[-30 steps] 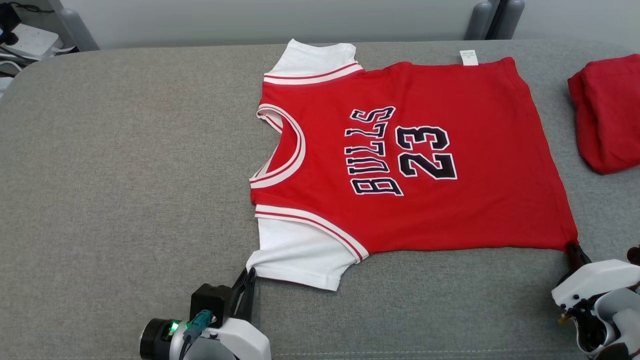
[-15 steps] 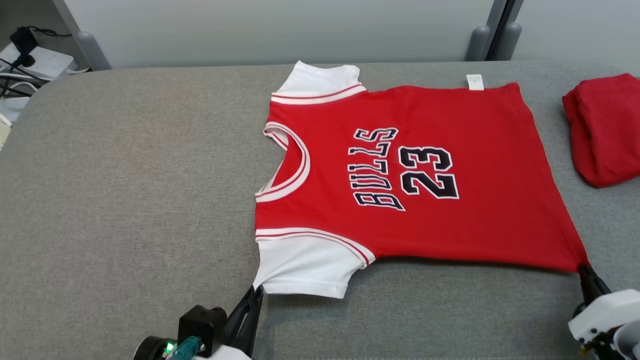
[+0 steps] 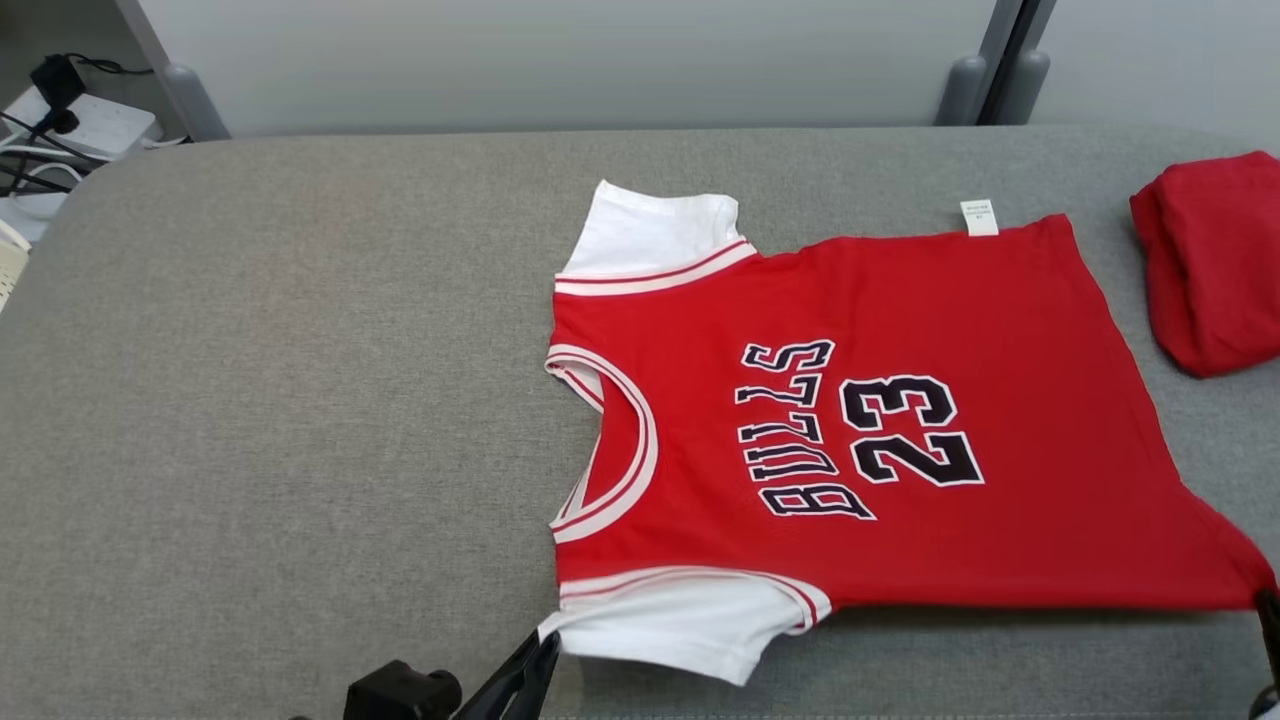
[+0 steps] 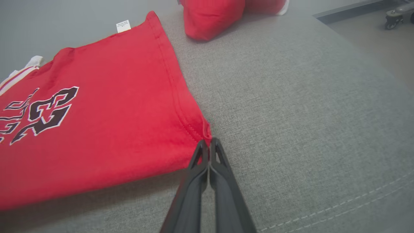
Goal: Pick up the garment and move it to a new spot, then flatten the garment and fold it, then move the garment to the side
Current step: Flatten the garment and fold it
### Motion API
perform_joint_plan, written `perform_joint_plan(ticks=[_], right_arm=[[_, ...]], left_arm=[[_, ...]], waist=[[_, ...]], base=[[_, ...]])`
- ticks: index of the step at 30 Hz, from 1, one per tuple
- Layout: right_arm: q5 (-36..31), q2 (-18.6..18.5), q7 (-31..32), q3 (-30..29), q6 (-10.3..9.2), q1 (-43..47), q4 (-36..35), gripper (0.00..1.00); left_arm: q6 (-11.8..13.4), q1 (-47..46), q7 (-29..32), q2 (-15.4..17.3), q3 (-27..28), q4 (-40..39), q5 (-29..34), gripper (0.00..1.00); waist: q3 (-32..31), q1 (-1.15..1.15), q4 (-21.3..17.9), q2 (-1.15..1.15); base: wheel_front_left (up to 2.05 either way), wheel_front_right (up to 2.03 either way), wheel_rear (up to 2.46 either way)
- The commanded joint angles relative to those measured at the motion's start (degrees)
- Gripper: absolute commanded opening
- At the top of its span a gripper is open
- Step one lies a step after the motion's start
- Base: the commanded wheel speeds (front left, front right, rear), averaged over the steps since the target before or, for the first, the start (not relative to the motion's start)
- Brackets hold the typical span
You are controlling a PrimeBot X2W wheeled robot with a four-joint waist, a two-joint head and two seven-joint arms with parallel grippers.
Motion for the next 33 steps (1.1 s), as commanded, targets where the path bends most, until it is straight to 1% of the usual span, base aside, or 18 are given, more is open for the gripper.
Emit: perform_joint_plan(ticks=[1,4,7,9,14,18,22,26,29,30,33], right_arm=[[-0.5,-2.4,0.2,-0.1,-0.01,-0.1,-1.9,0.0],[-1.7,-1.2,2.0,-2.5,-0.01,-0.7,-4.5,0.0],[-2.8,0.8,4.2,-4.6,-0.01,-2.4,-6.8,0.0],[-4.1,1.8,5.9,-6.2,-0.01,-4.1,-7.8,0.0],[-8.2,3.8,10.7,-10.3,-0.01,-9.2,-8.5,0.0],[-11.4,5.9,14.3,-13.5,-0.01,-13.0,-8.4,0.0],[-13.4,8.5,17.4,-16.4,-0.01,-15.7,-7.8,0.0],[-16.3,10.6,19.1,-18.5,-0.01,-18.1,-6.7,0.0],[-18.2,11.7,20.0,-19.7,-0.01,-20.9,-4.9,0.0],[-18.2,11.7,20.0,-19.7,-0.01,-20.9,-4.9,0.0],[-19.9,12.8,20.3,-20.5,-0.01,-23.9,-2.1,0.0]], left_arm=[[0.7,-2.3,-0.4,0.5,2.6,-2.0,0.0,0.0],[0.5,-3.8,-1.5,-1.3,3.7,-1.5,-1.2,0.0],[0.1,-6.1,-3.4,-3.3,5.3,0.2,-2.1,0.0],[-0.5,-7.5,-4.2,-4.6,6.0,1.3,-3.1,0.0],[-2.8,-12.0,-5.4,-5.7,7.0,4.7,-3.7,0.0],[-4.6,-15.8,-6.5,-7.1,7.0,8.2,-3.6,0.0],[-5.4,-19.0,-8.1,-8.7,7.1,11.9,-2.9,0.0],[-6.7,-21.9,-9.8,-10.3,7.1,16.1,-2.8,0.0],[-7.1,-24.3,-11.0,-11.3,7.0,19.8,-2.0,0.0],[-7.1,-24.3,-11.0,-11.3,7.0,19.8,-2.0,0.0],[-7.6,-27.0,-12.6,-12.8,7.0,23.5,-1.4,0.0]], waist=[[0.6,0.0,-0.4,0.0],[1.8,0.0,-1.0,0.0],[3.1,0.0,-1.3,0.0],[3.9,0.0,-1.6,0.0],[5.9,0.0,-1.5,0.0],[6.9,0.0,-1.3,0.0],[7.5,0.0,-1.1,0.0],[8.5,0.0,-1.0,0.0],[9.4,0.0,-1.1,0.0],[9.4,0.0,-1.1,0.0],[10.4,0.0,-1.1,0.0]], base=[[0.0,0.0,0.0],[0.0,0.0,0.0],[0.0,0.0,0.0],[0.0,0.0,0.0],[0.0,0.0,0.0],[0.0,0.0,0.0],[0.0,0.0,0.0],[0.0,0.0,0.0],[0.0,0.0,0.0],[0.0,0.0,0.0],[0.0,0.0,0.0]])
